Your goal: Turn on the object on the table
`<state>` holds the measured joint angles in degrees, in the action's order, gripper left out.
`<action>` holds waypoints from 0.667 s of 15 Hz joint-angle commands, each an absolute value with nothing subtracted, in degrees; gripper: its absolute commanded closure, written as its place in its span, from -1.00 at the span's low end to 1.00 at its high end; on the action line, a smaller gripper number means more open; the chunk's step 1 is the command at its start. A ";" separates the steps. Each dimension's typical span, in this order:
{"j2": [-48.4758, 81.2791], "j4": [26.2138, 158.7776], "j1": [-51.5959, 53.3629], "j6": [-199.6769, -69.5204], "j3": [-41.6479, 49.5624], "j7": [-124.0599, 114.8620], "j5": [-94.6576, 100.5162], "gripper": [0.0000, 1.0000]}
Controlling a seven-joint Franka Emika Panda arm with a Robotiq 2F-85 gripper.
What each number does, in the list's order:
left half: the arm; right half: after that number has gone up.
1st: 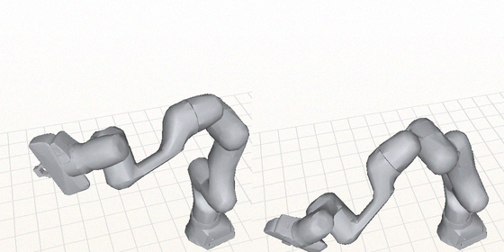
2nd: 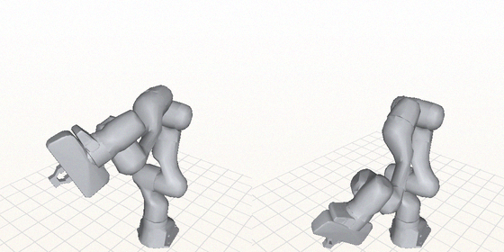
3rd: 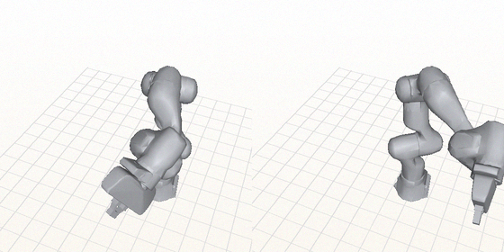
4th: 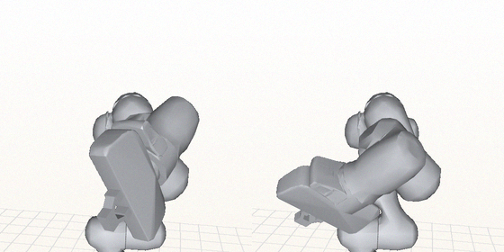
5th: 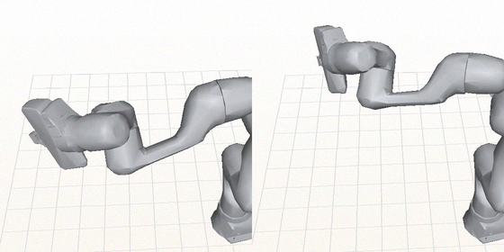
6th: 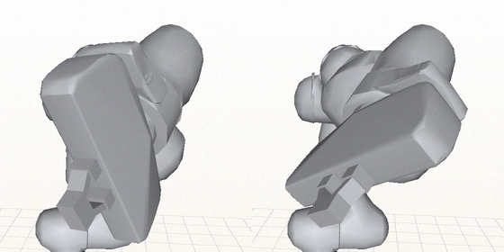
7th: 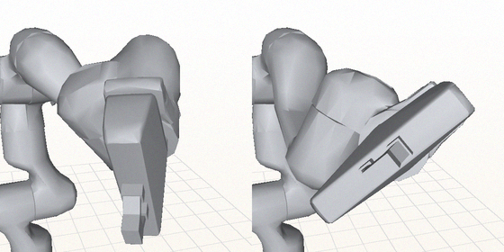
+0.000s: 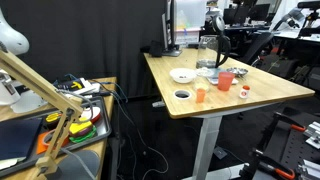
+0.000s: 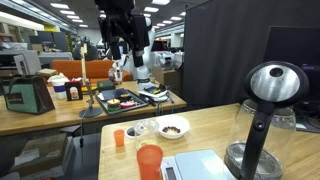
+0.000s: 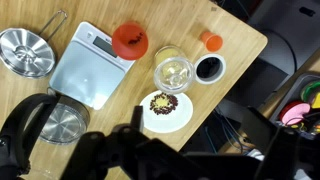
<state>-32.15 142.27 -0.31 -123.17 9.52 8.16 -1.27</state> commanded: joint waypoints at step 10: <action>-23.51 137.92 -1.68 -127.55 8.03 3.24 -4.90 -1.00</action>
<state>-28.42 140.50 0.03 -125.88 8.20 6.32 -2.53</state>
